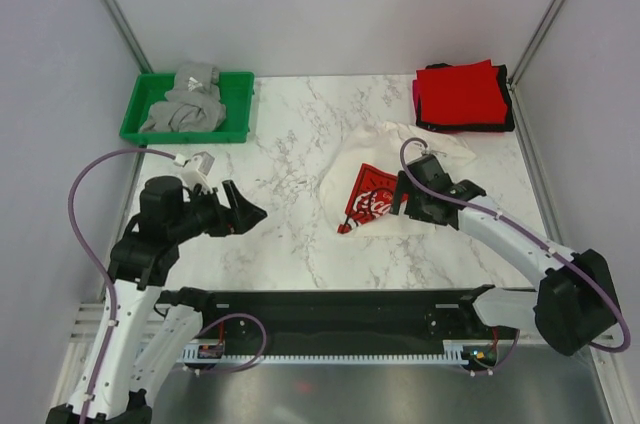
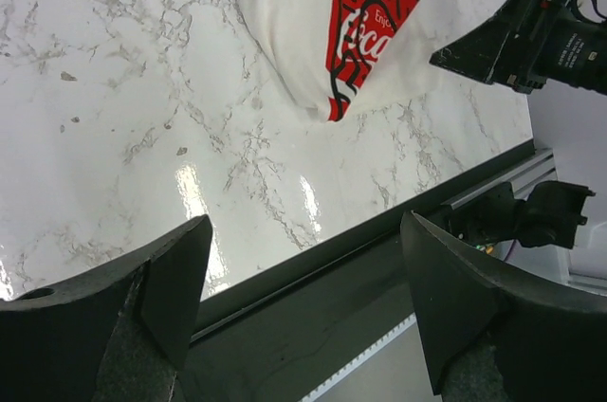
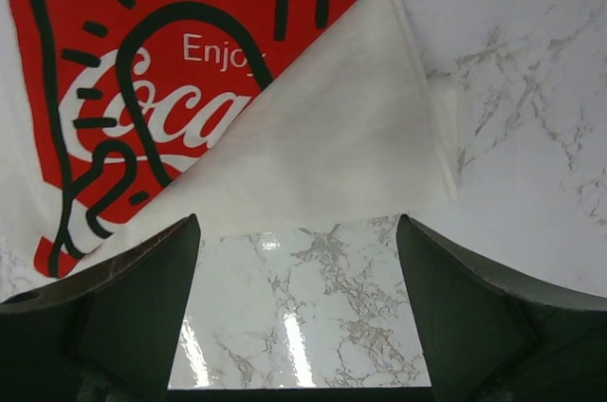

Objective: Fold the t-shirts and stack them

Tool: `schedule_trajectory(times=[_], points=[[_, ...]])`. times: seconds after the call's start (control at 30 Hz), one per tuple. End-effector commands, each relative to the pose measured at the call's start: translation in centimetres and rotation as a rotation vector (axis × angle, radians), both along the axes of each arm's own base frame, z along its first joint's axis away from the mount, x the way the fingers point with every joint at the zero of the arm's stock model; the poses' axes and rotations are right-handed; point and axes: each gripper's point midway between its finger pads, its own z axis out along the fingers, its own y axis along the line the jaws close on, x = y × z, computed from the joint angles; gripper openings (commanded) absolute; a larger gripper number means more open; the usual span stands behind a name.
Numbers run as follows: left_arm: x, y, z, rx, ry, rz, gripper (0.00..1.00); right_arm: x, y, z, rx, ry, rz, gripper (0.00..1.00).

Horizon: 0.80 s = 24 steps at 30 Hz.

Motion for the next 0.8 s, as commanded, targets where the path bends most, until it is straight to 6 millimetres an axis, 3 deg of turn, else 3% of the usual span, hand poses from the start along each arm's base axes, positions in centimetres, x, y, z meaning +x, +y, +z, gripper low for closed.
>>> schedule_trajectory(times=[0.0, 0.2, 0.37, 0.43, 0.47, 0.5, 0.53, 0.57, 0.63, 0.67, 0.7, 0.77], points=[[0.0, 0.8, 0.6, 0.061, -0.087, -0.008, 0.88, 0.7, -2.3, -1.2, -0.076, -0.038, -0.139, 0.91], [-0.5, 0.5, -0.1, 0.036, -0.073, -0.020, 0.89, 0.8, -5.9, -5.9, -0.073, 0.052, -0.262, 0.85], [-1.0, 0.3, -0.4, 0.019, -0.091, -0.029, 0.89, 1.3, -5.0, -8.4, -0.036, 0.107, -0.236, 0.77], [-1.0, 0.3, -0.3, 0.018, -0.096, -0.026, 0.90, 1.0, -4.4, -8.8, -0.010, 0.124, -0.221, 0.63], [-1.1, 0.3, -0.5, 0.017, -0.092, -0.027, 0.90, 1.1, -4.0, -8.5, 0.008, 0.111, -0.218, 0.47], [-1.0, 0.3, -0.8, 0.014, -0.082, -0.025, 0.90, 0.9, -3.8, -8.5, 0.023, 0.110, -0.213, 0.38], [-1.0, 0.2, -0.8, 0.012, -0.079, -0.027, 0.90, 0.9, -3.0, -8.1, 0.056, 0.107, -0.194, 0.25], [-0.9, 0.3, -1.0, 0.014, -0.070, -0.024, 0.90, 0.9, -1.8, -7.1, 0.092, 0.086, -0.173, 0.03], [-0.7, 0.3, -1.0, 0.012, -0.071, -0.019, 0.90, 1.7, 0.7, -4.6, 0.180, 0.042, -0.133, 0.00], [-0.7, 0.4, -1.0, 0.011, -0.069, -0.017, 0.90, 1.5, 3.9, -2.4, 0.279, 0.022, -0.068, 0.00], [-0.7, 0.4, -1.0, 0.009, -0.073, -0.016, 0.89, 2.8, 6.5, 1.2, 0.371, -0.041, -0.017, 0.00], [-0.7, 0.4, -1.0, 0.006, -0.076, -0.019, 0.89, 3.0, 12.2, 7.7, 0.572, -0.105, 0.137, 0.00]])
